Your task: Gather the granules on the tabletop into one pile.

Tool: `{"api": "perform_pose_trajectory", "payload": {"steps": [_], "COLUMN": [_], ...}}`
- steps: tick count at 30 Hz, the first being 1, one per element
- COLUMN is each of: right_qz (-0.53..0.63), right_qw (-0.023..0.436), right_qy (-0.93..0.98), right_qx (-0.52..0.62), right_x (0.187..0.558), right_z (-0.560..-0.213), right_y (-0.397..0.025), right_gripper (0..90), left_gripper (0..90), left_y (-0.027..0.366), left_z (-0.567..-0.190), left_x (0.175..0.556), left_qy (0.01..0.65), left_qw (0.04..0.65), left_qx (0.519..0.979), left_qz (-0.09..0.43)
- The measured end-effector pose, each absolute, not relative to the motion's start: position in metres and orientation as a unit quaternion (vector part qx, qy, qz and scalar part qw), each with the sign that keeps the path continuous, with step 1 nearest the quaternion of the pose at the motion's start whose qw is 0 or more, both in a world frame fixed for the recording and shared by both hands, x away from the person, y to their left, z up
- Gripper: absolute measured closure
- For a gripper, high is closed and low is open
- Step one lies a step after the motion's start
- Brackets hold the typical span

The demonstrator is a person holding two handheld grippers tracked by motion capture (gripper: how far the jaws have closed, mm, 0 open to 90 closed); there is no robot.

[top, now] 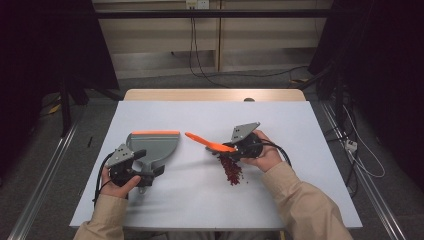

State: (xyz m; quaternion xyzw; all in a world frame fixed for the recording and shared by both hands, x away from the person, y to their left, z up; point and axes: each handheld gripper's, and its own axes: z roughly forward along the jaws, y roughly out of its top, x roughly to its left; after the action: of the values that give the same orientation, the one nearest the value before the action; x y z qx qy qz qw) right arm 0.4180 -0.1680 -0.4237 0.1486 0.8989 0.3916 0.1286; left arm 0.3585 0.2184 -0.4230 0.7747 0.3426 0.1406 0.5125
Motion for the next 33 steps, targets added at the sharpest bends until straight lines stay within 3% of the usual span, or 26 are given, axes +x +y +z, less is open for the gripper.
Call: {"api": "perform_pose_trajectory", "payload": {"steps": [33], "right_qz": [0.388], "right_qw": [0.106], "right_qy": [0.906], "right_qx": [0.134], "right_x": [0.392], "right_z": [-0.414], "right_y": [-0.170], "right_gripper": [70.1], "left_gripper": [5.2], "left_y": [0.216], "left_z": [-0.422], "left_x": [0.357], "left_qy": [0.342], "left_qw": [0.516], "left_qx": [0.772], "left_qz": [0.143]}}
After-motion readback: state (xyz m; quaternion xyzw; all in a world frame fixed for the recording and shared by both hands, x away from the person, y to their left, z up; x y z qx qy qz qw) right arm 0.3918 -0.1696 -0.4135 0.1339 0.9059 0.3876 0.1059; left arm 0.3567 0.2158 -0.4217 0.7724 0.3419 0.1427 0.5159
